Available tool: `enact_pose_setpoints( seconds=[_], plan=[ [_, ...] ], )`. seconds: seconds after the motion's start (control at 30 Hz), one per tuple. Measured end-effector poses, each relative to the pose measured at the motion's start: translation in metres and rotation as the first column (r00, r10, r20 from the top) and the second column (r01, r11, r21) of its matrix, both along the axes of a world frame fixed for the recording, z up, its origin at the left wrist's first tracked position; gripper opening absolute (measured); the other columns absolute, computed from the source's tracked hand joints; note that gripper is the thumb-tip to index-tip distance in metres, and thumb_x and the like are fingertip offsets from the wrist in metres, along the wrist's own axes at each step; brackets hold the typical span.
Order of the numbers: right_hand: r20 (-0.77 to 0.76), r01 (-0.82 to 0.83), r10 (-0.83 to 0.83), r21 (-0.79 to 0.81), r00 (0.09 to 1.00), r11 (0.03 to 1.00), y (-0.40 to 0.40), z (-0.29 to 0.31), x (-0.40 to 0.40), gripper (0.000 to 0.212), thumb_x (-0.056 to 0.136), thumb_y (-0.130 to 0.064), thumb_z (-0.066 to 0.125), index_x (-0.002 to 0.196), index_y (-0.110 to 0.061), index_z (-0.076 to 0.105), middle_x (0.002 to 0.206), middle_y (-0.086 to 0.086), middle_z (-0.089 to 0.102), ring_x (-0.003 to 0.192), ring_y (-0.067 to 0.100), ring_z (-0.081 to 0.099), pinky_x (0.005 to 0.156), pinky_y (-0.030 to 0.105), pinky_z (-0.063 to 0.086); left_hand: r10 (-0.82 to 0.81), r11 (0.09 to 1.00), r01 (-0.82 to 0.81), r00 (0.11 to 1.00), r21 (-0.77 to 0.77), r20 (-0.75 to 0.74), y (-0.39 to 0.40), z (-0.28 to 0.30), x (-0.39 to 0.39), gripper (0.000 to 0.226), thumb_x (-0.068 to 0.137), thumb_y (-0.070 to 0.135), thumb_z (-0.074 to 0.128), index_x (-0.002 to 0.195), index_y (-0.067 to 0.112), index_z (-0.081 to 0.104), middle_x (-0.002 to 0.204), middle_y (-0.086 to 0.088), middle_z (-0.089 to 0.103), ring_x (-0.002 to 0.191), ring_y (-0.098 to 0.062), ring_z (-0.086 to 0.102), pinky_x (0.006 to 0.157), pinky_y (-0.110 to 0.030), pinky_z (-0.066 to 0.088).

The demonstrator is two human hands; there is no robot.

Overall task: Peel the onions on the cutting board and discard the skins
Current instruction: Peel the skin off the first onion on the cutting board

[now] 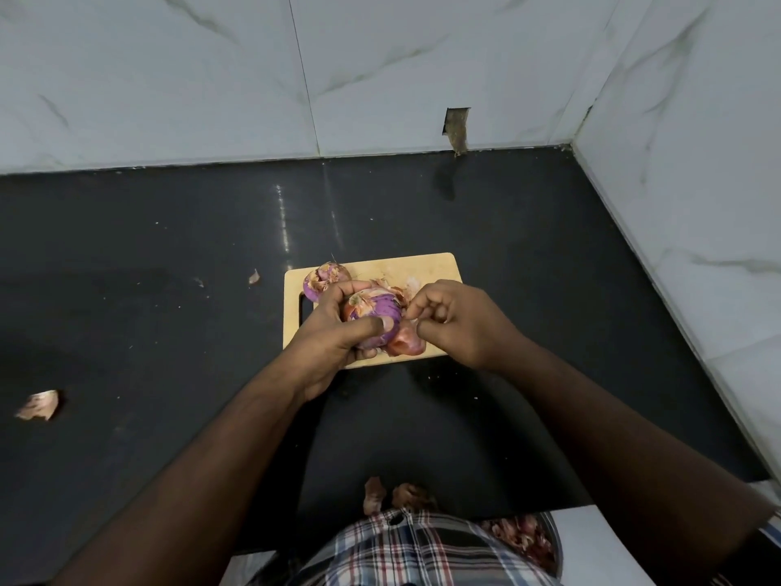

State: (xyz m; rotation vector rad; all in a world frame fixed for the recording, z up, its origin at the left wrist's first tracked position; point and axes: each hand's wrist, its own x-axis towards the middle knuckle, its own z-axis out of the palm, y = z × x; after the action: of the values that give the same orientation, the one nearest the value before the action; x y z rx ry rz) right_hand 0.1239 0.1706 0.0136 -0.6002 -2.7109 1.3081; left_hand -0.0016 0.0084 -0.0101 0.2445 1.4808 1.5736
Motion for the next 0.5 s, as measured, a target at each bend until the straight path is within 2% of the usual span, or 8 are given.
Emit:
enact_pose_setpoints(
  seconds=[0.07, 0.13, 0.2, 0.27, 0.37, 0.47, 0.5],
  plan=[
    [0.029, -0.037, 0.039, -0.087, 0.999, 0.996, -0.003, 0.000, 0.003, 0.018, 0.080, -0.004, 0.070, 0.088, -0.020, 0.074, 0.076, -0.011, 0.067, 0.064, -0.003, 0.060, 0.059, 0.015, 0.044, 0.001, 1.000, -0.001, 1.000, 0.004, 0.004, 0.000, 0.001, 0.000, 0.055, 0.084, 0.000, 0.076, 0.127, 0.025, 0.053, 0.111, -0.008, 0.070, 0.070, -0.012, 0.068, 0.061, -0.026, 0.056],
    [0.049, -0.073, 0.083, -0.183, 0.995, 0.980, -0.005, -0.002, 0.006, 0.016, 0.080, -0.006, 0.074, 0.088, -0.020, 0.074, 0.080, -0.005, 0.073, 0.073, 0.009, 0.068, 0.068, 0.030, 0.056, 0.005, 1.000, -0.005, 1.000, 0.009, 0.002, 0.000, 0.000, 0.001, 0.054, 0.084, 0.000, 0.076, 0.127, 0.025, 0.053, 0.112, -0.008, 0.070, 0.076, -0.016, 0.068, 0.060, -0.026, 0.056],
    [0.110, -0.179, 0.206, -0.219, 0.972, 0.959, -0.008, -0.003, 0.010, 0.019, 0.082, -0.007, 0.075, 0.094, -0.022, 0.076, 0.083, -0.005, 0.074, 0.078, 0.011, 0.069, 0.075, 0.032, 0.056, 0.009, 1.000, -0.009, 1.000, 0.003, -0.006, 0.000, -0.001, 0.001, 0.057, 0.083, 0.001, 0.078, 0.127, 0.025, 0.053, 0.113, -0.008, 0.070, 0.079, -0.019, 0.067, 0.061, -0.027, 0.057],
    [0.214, -0.355, 0.406, -0.241, 0.888, 0.903, -0.016, 0.000, 0.016, 0.022, 0.084, -0.011, 0.076, 0.102, -0.024, 0.076, 0.086, -0.006, 0.073, 0.079, 0.007, 0.067, 0.075, 0.028, 0.054, 0.010, 1.000, -0.010, 1.000, 0.006, -0.005, 0.000, -0.002, 0.002, 0.062, 0.079, 0.003, 0.081, 0.130, 0.023, 0.053, 0.111, -0.007, 0.071, 0.077, -0.020, 0.065, 0.060, -0.027, 0.057],
    [0.304, -0.634, 0.666, -0.210, 0.682, 0.745, -0.040, 0.003, 0.027, 0.031, 0.086, -0.019, 0.074, 0.115, -0.029, 0.072, 0.099, -0.010, 0.066, 0.087, 0.004, 0.061, 0.079, 0.021, 0.049, 0.017, 1.000, -0.017, 1.000, 0.004, -0.002, 0.001, -0.002, 0.002, 0.060, 0.080, 0.001, 0.080, 0.129, 0.023, 0.053, 0.109, -0.006, 0.071, 0.074, -0.017, 0.064, 0.058, -0.025, 0.056],
    [0.278, -0.800, 0.793, -0.117, 0.543, 0.589, -0.063, 0.002, 0.033, 0.040, 0.086, -0.009, 0.070, 0.123, -0.025, 0.070, 0.108, -0.006, 0.061, 0.094, 0.006, 0.050, 0.078, 0.002, 0.031, 0.021, 1.000, -0.021, 1.000, -0.001, 0.000, 0.000, 0.000, 0.003, 0.055, 0.085, -0.002, 0.076, 0.128, 0.024, 0.054, 0.109, -0.006, 0.071, 0.073, -0.017, 0.063, 0.058, -0.026, 0.056],
    [0.273, -0.826, 0.812, -0.090, 0.517, 0.556, -0.067, 0.001, 0.035, 0.043, 0.085, -0.006, 0.069, 0.125, -0.024, 0.069, 0.107, -0.004, 0.060, 0.096, 0.008, 0.049, 0.075, 0.002, 0.030, 0.023, 1.000, -0.023, 1.000, 0.001, 0.005, 0.000, 0.000, 0.003, 0.055, 0.085, -0.002, 0.075, 0.128, 0.024, 0.054, 0.108, -0.006, 0.071, 0.075, -0.019, 0.062, 0.058, -0.026, 0.056]
  ],
)
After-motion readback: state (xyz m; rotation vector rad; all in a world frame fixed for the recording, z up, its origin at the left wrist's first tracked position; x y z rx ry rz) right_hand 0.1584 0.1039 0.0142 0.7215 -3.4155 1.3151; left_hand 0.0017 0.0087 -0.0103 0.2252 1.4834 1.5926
